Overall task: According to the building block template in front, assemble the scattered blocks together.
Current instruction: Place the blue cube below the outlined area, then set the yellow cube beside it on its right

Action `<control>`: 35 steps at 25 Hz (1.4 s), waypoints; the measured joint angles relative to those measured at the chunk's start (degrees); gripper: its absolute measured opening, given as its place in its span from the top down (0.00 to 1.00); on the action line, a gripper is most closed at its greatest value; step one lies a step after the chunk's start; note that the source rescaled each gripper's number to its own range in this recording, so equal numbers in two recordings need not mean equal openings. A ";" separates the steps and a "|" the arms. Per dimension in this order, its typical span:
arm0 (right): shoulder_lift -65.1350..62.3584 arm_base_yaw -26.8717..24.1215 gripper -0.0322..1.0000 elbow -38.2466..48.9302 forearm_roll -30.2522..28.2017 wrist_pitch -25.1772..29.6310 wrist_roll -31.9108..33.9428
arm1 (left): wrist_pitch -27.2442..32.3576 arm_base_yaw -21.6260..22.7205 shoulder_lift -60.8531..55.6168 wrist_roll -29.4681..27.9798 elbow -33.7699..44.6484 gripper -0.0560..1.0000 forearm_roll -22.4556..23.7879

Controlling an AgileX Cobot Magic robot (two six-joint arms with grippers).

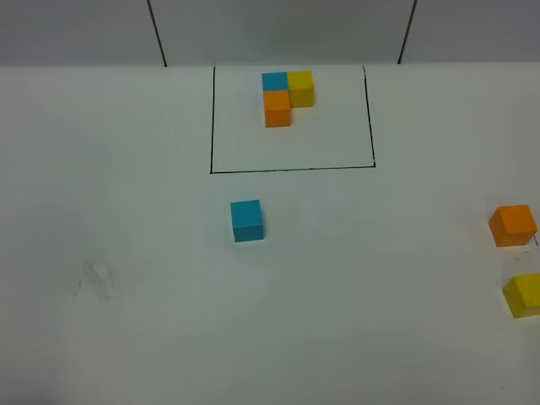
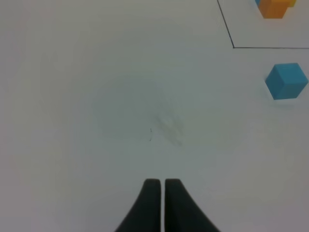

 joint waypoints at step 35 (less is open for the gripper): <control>0.00 0.00 0.97 0.00 0.00 0.00 0.00 | 0.00 0.00 0.00 0.00 0.00 0.95 0.00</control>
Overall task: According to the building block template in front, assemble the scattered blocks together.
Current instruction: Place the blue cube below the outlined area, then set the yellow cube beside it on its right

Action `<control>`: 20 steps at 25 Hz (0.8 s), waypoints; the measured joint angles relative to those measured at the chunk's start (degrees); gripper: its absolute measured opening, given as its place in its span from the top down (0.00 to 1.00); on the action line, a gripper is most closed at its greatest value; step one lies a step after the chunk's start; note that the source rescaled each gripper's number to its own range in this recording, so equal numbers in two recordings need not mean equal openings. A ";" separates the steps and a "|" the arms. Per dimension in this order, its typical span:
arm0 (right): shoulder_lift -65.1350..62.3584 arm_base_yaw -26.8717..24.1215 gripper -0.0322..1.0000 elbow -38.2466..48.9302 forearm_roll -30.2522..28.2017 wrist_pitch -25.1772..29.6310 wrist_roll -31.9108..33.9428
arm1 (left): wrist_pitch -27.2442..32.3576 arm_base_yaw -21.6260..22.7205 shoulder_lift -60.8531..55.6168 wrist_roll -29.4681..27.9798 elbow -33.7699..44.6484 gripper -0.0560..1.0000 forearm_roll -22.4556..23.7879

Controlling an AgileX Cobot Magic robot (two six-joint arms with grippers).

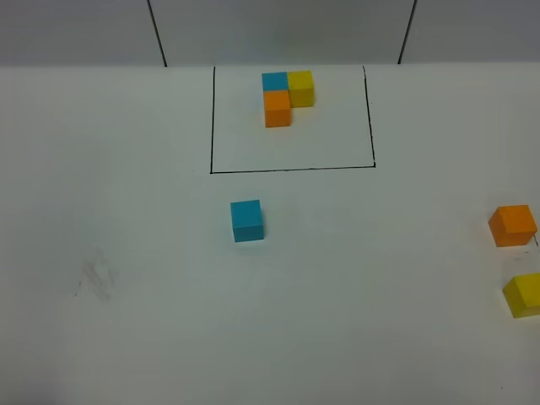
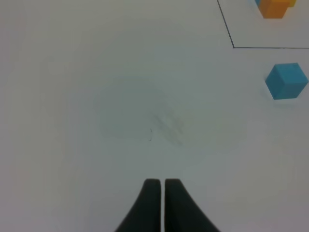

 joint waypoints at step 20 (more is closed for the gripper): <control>0.00 0.00 0.97 0.00 0.00 0.00 0.00 | 0.00 0.00 0.00 0.05 0.00 0.95 0.00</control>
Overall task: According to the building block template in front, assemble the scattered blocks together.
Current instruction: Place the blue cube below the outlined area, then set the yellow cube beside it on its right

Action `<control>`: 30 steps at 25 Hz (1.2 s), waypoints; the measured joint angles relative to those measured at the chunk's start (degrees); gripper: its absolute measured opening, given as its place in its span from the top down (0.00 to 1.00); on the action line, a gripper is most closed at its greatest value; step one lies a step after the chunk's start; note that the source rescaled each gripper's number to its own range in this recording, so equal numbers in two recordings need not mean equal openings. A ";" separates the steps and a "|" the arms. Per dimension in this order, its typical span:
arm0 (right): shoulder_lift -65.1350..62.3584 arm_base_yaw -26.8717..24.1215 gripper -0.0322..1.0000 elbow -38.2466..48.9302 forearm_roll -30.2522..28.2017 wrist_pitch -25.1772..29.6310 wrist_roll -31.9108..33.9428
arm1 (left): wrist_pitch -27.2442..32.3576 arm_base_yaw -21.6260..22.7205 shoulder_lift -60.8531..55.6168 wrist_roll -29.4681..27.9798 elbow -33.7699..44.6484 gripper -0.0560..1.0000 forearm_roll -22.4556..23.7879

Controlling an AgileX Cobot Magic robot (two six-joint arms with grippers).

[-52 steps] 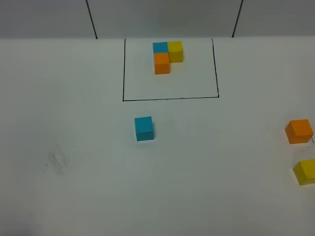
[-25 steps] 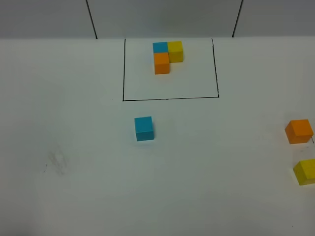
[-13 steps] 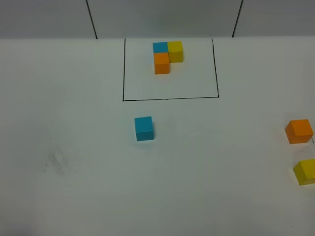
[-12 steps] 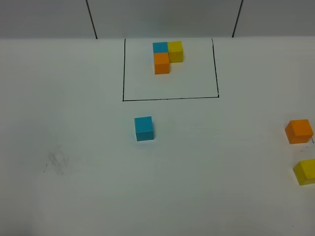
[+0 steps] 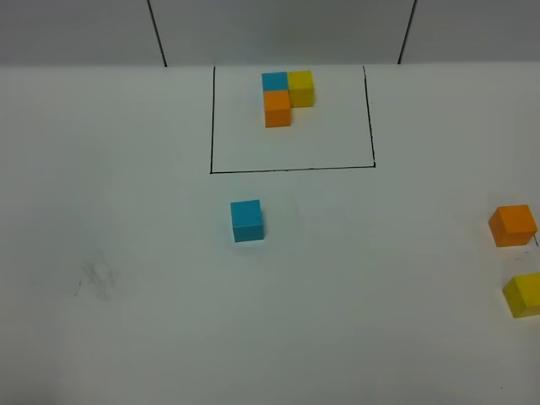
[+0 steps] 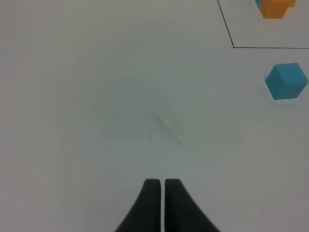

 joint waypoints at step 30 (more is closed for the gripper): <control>0.00 0.00 0.09 -0.50 1.32 0.89 -0.22 | 0.00 0.00 0.00 0.24 0.00 0.95 0.00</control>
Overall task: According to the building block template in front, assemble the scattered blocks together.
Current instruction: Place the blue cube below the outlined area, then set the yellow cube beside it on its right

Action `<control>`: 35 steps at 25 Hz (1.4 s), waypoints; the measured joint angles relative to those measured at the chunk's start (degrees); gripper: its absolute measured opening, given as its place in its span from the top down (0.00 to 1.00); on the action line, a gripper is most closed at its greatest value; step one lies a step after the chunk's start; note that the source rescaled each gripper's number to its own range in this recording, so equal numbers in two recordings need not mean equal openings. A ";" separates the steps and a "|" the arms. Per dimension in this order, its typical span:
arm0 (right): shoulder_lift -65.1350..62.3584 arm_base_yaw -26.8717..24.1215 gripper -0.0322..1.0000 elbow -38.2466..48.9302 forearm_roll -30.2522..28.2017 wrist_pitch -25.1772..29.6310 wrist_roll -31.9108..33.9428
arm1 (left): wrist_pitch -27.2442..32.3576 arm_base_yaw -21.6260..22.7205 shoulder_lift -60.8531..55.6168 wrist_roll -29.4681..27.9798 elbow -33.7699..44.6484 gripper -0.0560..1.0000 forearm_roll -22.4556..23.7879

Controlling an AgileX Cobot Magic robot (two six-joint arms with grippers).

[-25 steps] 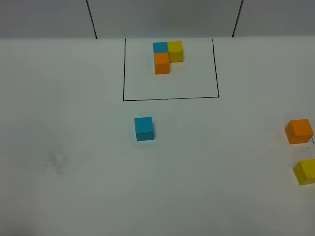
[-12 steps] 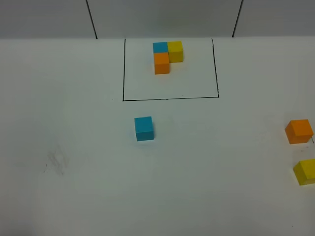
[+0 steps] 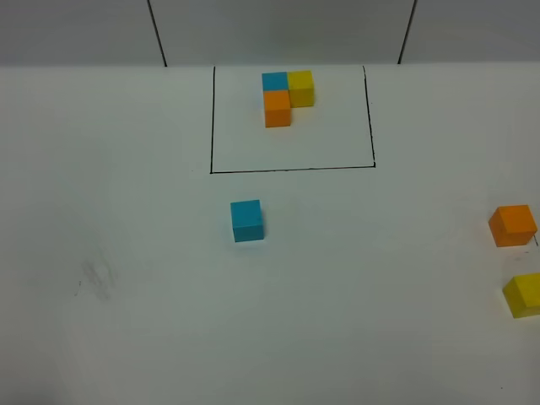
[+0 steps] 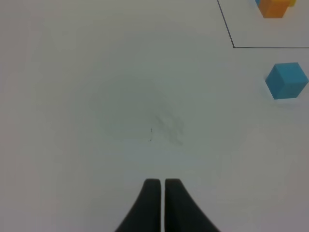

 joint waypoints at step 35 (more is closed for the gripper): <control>45.47 0.00 0.09 -13.69 5.62 3.80 -8.38 | 0.00 0.00 0.00 -0.05 0.00 0.95 0.00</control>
